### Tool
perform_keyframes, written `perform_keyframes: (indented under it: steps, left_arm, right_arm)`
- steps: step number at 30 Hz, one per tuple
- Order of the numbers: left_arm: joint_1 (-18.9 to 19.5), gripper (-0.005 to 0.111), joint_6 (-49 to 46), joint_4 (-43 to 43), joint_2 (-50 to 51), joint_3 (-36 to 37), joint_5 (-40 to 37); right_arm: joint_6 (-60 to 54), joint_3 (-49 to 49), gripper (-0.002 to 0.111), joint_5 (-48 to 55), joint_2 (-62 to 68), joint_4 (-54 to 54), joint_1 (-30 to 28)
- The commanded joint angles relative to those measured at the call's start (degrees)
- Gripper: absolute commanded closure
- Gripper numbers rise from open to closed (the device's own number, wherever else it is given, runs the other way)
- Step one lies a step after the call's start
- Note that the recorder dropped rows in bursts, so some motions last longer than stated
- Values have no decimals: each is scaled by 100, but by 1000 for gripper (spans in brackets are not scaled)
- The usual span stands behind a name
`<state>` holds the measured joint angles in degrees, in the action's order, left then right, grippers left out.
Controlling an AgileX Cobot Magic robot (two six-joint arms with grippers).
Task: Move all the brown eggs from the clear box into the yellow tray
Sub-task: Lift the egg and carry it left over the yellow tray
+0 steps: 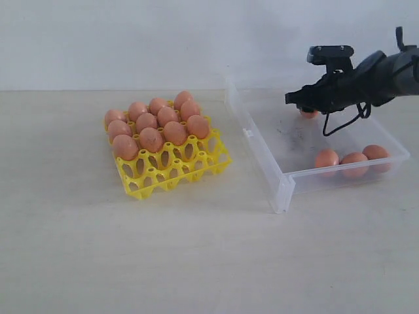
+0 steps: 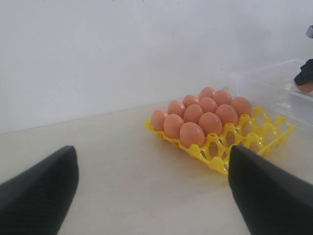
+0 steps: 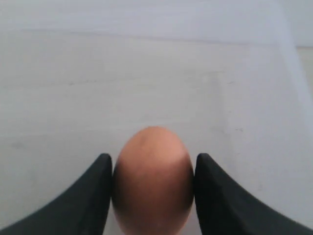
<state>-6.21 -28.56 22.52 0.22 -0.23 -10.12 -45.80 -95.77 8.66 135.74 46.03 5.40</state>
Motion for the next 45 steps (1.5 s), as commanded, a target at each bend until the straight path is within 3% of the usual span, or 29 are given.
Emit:
perform_keyframes:
  steps: [1, 4, 9, 13, 16, 24, 28, 30, 37, 45]
  left_arm:
    - [-37, 29, 45, 38, -22, 23, 3]
    - [-37, 29, 45, 38, -22, 23, 3]
    - [-37, 29, 45, 38, -22, 23, 3]
    - [-37, 29, 45, 38, -22, 23, 3]
    - [-37, 29, 45, 38, -22, 23, 3]
    - [-37, 29, 45, 38, -22, 23, 3]
    - [-37, 29, 45, 38, -22, 23, 3]
    - [-37, 29, 45, 38, -22, 23, 3]
    - [-37, 29, 45, 38, -22, 23, 3]
    - [-37, 29, 45, 38, -22, 23, 3]
  right_arm:
    - [-1361, 540, 108, -1480, -105, 1205, -12]
    - [-697, 601, 108, -1779, -174, 908, -12]
    - [994, 526, 108, -1257, -315, -1274, 232]
    - [688, 531, 108, -969, -315, -3053, 616]
    - [482, 547, 108, -1229, -315, -3603, 798]
    - [-98, 547, 108, -2305, -315, -3102, 1077]
    - [517, 662, 108, -3491, -315, -1540, 1117]
    - [1265, 894, 108, -4329, -315, -1516, 1117]
    - [4716, 2148, 108, -7215, -315, -5039, 1087]
    - [8178, 1781, 108, -7863, -315, -8856, 774]
